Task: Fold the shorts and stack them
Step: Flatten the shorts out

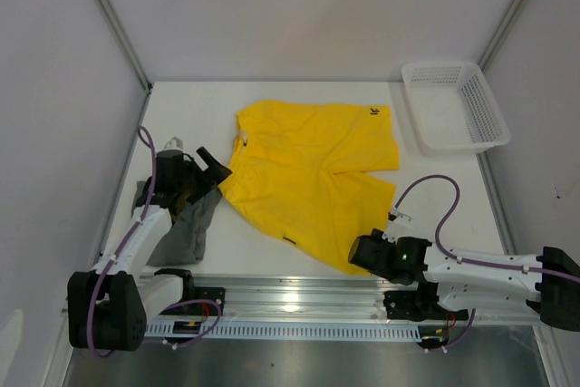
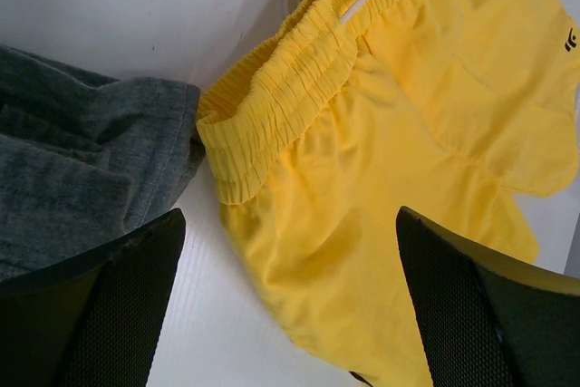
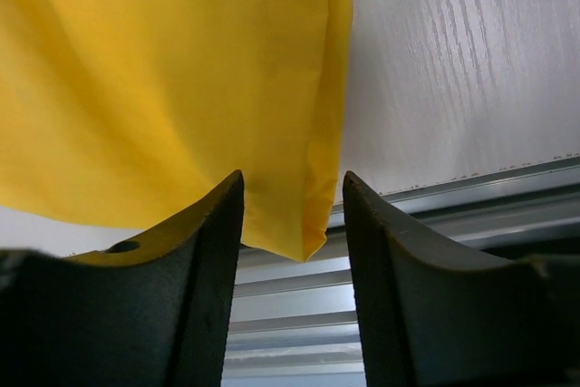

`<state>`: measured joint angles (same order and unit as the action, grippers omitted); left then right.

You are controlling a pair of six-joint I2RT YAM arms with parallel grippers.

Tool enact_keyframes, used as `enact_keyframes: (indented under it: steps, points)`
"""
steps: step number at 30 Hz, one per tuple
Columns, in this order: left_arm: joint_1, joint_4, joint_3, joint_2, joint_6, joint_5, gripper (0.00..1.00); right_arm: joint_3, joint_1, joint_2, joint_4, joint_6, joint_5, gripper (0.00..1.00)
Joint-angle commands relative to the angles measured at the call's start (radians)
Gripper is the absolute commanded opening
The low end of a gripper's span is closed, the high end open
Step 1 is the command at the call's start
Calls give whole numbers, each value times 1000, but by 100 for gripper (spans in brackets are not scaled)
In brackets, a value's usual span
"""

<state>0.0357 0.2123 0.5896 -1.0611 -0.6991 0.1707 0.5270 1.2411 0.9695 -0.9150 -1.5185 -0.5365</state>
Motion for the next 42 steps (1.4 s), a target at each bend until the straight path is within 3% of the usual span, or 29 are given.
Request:
enact_keyframes:
  steps: [1,2,3,4,5,7,16,28,32,33,34,37,38,42]
  points:
    - [13,-17,-2,6,-2,12,99,-36,6,-41,74,-26,6,47]
    - [15,-14,2,3,-2,12,99,-45,6,-44,94,-19,19,43]
    - [15,-13,6,0,0,10,99,-56,6,-49,129,-11,27,30]
    - [16,-16,6,-2,-2,10,99,-55,4,-51,134,-6,26,22]
    - [18,-24,6,-8,-3,6,99,-48,-2,-51,136,-3,21,7]
    - [20,-28,1,-17,-5,6,99,-44,-25,-55,140,21,9,0]
    - [41,-66,-1,-63,-14,-10,99,-76,-500,-32,352,403,181,0]
    - [165,-97,111,-281,-17,-43,99,77,-989,238,534,705,322,0]
    - [171,-73,141,-287,-20,-37,99,177,-1009,302,487,763,326,1]
    - [171,-67,139,-280,-19,-42,99,191,-1011,301,476,768,329,4]
    - [171,-60,133,-271,-19,-46,99,189,-1010,295,467,774,343,17]
    - [171,-16,133,-228,-16,-65,99,173,-1011,237,440,793,342,26]
    - [171,-5,134,-217,-16,-63,99,165,-1011,215,432,797,342,34]
    - [176,47,148,-182,-13,-59,99,128,-1022,114,374,781,328,41]
